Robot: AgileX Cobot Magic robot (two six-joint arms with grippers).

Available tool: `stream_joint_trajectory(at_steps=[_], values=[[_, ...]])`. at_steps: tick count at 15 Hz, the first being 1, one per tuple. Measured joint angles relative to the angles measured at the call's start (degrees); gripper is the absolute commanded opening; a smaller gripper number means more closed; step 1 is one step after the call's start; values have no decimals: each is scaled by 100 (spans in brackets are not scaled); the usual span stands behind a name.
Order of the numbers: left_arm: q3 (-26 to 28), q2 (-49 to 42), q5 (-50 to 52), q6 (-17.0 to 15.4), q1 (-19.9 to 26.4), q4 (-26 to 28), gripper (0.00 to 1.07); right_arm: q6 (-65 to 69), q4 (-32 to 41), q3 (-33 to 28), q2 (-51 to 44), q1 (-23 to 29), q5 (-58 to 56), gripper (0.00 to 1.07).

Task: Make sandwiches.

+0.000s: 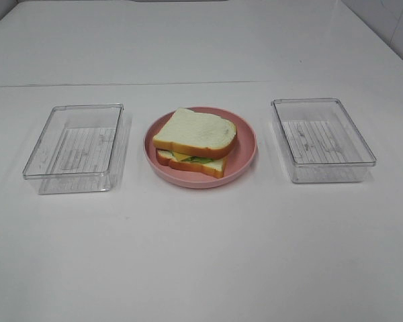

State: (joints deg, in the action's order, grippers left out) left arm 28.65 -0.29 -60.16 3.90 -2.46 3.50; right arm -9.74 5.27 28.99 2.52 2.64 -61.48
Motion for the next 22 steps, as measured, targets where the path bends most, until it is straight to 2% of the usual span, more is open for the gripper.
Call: stream_joint_trajectory(at_steps=[3,22], values=[[0,0,0,0,195,0,85,0,0,0,-223,-286,11,77],[0,0,0,0,195,0,85,149,6,0,-264,-286,11,77]])
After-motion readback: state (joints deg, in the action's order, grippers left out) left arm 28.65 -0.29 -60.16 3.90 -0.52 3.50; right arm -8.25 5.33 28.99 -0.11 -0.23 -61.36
